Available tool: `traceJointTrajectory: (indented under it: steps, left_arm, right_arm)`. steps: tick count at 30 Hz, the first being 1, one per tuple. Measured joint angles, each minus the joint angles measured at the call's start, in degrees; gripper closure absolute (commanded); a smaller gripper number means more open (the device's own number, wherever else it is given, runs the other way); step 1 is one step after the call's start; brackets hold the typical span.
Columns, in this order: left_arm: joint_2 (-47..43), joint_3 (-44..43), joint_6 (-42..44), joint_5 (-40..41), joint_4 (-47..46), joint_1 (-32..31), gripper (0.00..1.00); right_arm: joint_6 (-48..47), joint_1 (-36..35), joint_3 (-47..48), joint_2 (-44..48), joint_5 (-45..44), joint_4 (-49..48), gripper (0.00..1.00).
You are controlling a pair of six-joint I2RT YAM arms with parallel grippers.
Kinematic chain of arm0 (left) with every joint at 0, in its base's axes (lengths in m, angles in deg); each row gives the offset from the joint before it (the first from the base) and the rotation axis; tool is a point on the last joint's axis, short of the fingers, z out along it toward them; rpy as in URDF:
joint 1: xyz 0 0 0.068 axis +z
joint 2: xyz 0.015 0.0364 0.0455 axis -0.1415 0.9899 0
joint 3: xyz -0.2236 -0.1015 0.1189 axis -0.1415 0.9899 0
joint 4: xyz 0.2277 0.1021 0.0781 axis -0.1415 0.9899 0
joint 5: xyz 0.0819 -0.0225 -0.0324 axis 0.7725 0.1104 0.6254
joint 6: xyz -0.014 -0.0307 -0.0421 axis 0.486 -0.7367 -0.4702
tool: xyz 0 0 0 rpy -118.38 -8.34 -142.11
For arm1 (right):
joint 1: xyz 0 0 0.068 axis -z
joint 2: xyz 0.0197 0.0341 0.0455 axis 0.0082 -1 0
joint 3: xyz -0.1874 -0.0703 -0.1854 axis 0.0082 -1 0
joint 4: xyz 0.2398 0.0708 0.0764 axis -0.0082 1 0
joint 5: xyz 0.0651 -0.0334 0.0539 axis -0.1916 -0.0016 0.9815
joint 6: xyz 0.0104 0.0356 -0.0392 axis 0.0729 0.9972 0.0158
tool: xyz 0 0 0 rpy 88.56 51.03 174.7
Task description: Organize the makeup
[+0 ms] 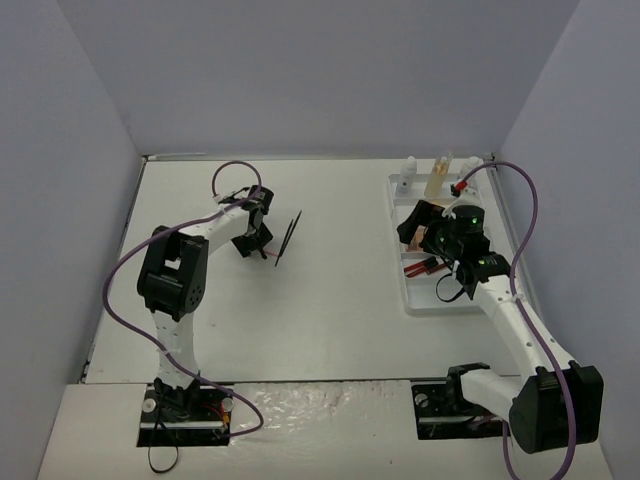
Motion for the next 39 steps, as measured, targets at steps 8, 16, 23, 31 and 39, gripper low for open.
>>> traceJointTrajectory:
  steps: [8, 16, 23, 31, 39]
  left_arm:
    - [0.7, -1.0, -0.1, -0.9, 1.4, 1.7, 0.91]
    - [0.9, -1.3, 1.6, -0.2, 3.1, 2.2, 1.0]
    - [-3.6, 4.1, 10.1, -0.9, 0.9, 2.6, 1.0]
    - [-19.2, 12.0, 24.7, -15.0, -13.2, 1.8, 1.0]
    - [-28.6, 17.4, 34.7, -29.4, -27.4, -5.0, 1.0]
  right_arm:
    - [-0.5, -0.5, -0.1, 0.7, 0.0, 0.0, 0.0]
    - [-1.0, -0.5, -0.1, 0.8, 0.0, 0.0, 0.0]
    - [-1.9, -1.6, 0.7, 0.0, 3.2, 0.2, 0.0]
    - [-3.0, -6.5, 6.3, -5.4, 10.5, 0.1, 0.01]
    - [-1.1, -12.2, 14.7, -10.7, 15.1, -1.8, 0.08]
